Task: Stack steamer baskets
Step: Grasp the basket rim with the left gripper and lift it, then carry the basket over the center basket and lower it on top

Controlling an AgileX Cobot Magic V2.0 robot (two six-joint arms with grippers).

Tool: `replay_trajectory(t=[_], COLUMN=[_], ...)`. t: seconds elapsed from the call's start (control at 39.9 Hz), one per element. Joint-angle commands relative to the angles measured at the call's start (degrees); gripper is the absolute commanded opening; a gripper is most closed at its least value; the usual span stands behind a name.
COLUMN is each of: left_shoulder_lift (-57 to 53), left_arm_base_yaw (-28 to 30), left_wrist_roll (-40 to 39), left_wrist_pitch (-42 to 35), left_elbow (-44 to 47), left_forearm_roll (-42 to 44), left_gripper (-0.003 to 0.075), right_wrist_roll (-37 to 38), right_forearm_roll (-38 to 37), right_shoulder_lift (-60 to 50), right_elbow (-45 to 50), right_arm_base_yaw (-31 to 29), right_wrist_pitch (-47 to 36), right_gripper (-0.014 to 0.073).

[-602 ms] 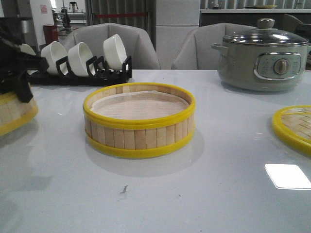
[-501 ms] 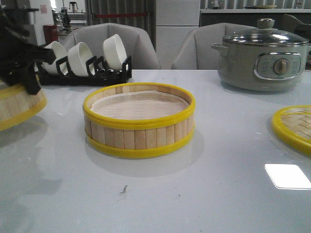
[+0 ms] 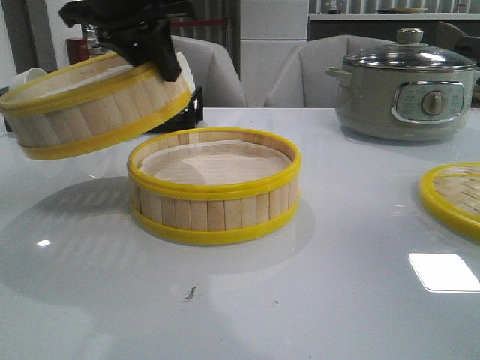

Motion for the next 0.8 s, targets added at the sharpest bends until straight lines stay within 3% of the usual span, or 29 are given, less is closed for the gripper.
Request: replay_trajectory(t=[0.0,0.45,0.78], left_shoulder_lift=[-2.2,7.6,10.9], left_arm_base_yaw=[-3.3,-11.8,-14.2], left_wrist_roll=[-0.5,-0.6,-0.6], left_wrist_pitch=[-3.1,-2.1,1.0], left_elbow=[-3.9,-14.6,-15.4], left_forearm_roll=[-0.2,-0.2,-0.8], left_gripper=[0.0089,0.0089,0.0089], right_wrist_roll=[-0.3,-0.3,-0.3], right_forearm_roll=[-0.2,-0.2,-0.2], right_shoulder_lift=[-0.4,-0.4,-0.4], right_elbow=[-2.1,-2.1,-2.1], right_arm_base_yaw=[0.1,0.1,0.1], right_wrist_pitch=[-4.4,-4.3,-4.2], right_gripper=[0.0539,0.0539,0.0539])
